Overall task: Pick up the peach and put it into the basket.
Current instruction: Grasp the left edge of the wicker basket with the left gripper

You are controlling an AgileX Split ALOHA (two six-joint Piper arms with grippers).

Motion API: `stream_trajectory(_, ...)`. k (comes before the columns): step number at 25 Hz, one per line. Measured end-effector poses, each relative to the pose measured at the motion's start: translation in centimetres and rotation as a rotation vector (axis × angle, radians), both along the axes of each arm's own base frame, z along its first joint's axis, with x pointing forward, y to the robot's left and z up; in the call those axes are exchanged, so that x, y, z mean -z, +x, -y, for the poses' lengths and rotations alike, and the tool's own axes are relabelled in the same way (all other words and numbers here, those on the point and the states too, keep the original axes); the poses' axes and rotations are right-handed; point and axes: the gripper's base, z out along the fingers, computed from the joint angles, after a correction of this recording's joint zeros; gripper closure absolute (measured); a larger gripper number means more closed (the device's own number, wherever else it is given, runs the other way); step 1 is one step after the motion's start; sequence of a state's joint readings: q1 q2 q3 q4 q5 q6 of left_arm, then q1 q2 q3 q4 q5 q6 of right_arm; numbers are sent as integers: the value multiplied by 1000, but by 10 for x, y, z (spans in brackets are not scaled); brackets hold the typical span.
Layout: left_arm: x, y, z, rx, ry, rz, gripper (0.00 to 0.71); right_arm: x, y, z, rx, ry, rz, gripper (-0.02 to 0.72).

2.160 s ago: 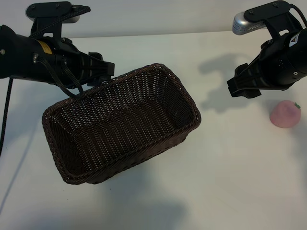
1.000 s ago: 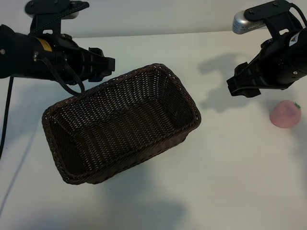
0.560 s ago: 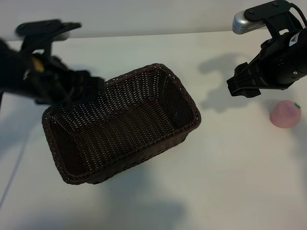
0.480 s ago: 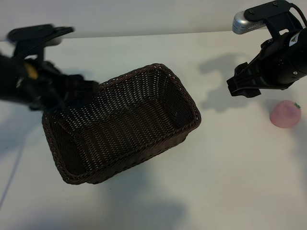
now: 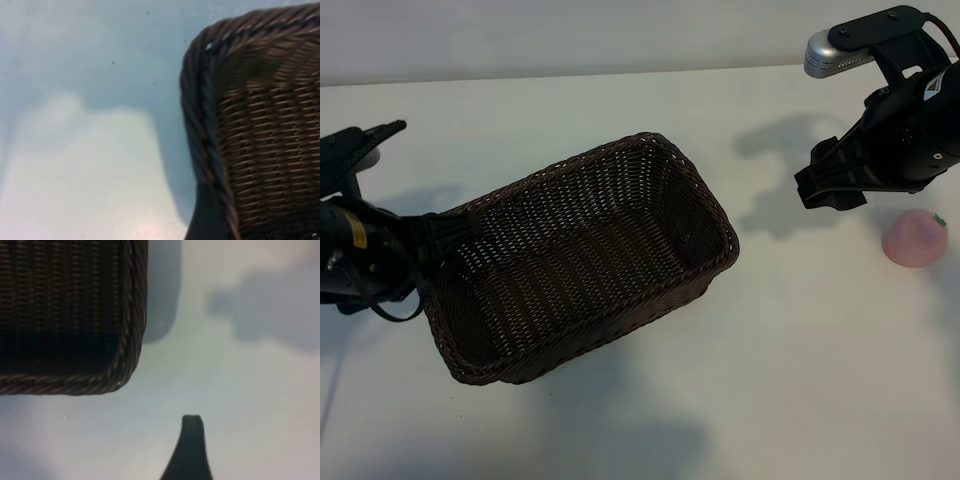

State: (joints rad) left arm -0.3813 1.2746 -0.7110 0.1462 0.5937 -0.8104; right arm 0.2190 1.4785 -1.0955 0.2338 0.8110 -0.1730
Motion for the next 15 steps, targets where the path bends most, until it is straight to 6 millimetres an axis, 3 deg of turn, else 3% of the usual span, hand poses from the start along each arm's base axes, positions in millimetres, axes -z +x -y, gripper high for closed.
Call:
stream_trajectory(9,28,-12,-11,-110,31,-3,162,0,0,0,-1,-1,-4,108)
stream_trajectory(15,48,-1,-7,-129,30,-12,164,0,0,0,-1,-2,-4,108)
